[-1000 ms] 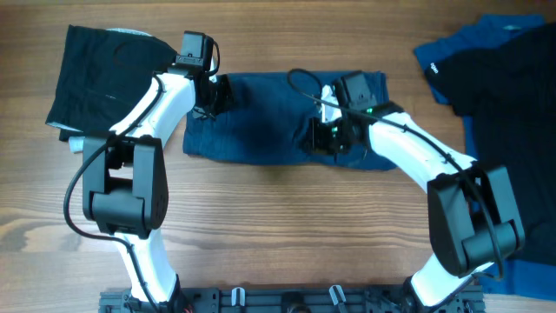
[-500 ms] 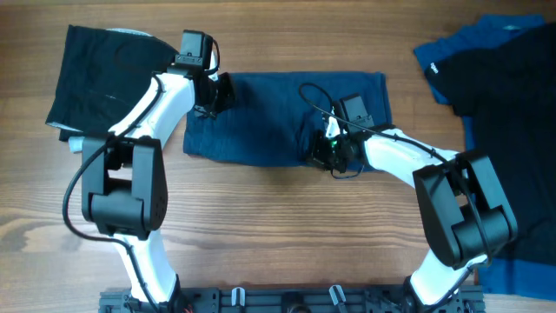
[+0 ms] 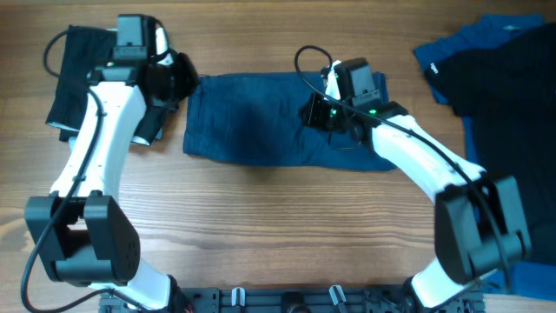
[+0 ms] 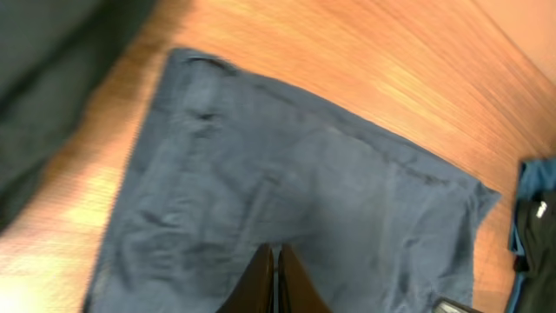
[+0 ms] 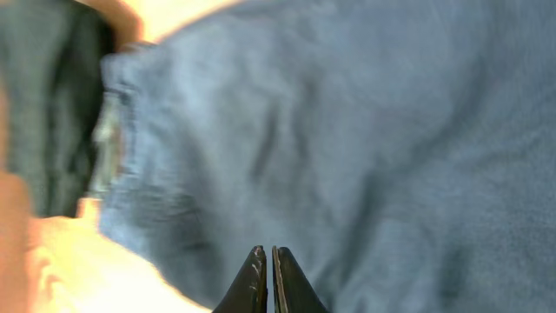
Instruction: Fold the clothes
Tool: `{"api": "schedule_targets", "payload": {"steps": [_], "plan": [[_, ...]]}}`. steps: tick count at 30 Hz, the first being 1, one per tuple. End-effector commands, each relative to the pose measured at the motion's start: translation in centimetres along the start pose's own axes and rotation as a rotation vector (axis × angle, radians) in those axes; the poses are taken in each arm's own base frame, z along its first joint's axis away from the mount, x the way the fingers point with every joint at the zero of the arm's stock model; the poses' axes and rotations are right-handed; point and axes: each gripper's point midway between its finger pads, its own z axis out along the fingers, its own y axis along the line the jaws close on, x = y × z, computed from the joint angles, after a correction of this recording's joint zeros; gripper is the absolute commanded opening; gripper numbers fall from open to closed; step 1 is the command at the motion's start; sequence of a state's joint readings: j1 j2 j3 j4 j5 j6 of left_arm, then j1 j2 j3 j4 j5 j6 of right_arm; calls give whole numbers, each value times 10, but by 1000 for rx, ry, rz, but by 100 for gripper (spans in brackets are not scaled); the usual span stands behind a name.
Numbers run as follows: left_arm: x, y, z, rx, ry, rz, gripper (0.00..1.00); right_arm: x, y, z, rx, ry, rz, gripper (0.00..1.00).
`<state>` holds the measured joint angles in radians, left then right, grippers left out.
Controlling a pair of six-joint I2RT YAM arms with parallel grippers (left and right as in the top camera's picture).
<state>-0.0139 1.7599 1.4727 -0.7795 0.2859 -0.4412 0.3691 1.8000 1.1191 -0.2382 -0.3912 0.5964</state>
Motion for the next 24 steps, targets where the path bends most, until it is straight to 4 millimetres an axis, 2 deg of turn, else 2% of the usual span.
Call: {"api": "schedule_targets", "payload": {"steps": [1, 4, 7, 11, 14, 16, 18, 21, 24], "plan": [[-3, 21, -2, -49, 7, -55, 4, 26, -22, 40, 53, 83, -10, 4], [-1, 27, -3, -70, 11, -62, 4, 44, -31, 64, 68, 131, -13, 4], [-1, 27, -2, -72, 13, -62, 4, 50, -33, 69, 75, 147, -14, 4], [-1, 29, -2, -83, 9, -63, 5, 12, -8, 52, 38, 79, -78, 4], [0, 30, -2, -84, 13, -64, 5, -41, 29, 20, 7, -22, -205, 4], [1, 30, -2, -86, 17, -65, 5, -65, 41, 11, 14, -92, -255, 4], [2, 31, -2, -90, 22, -67, 5, -76, 38, 9, 47, -142, -261, 4], [6, 33, 0, -95, 33, -70, 5, -80, 27, 15, 95, -158, -282, 4], [13, 39, 5, -106, 51, -76, 5, -72, 14, 37, 105, -123, -298, 4]]}}
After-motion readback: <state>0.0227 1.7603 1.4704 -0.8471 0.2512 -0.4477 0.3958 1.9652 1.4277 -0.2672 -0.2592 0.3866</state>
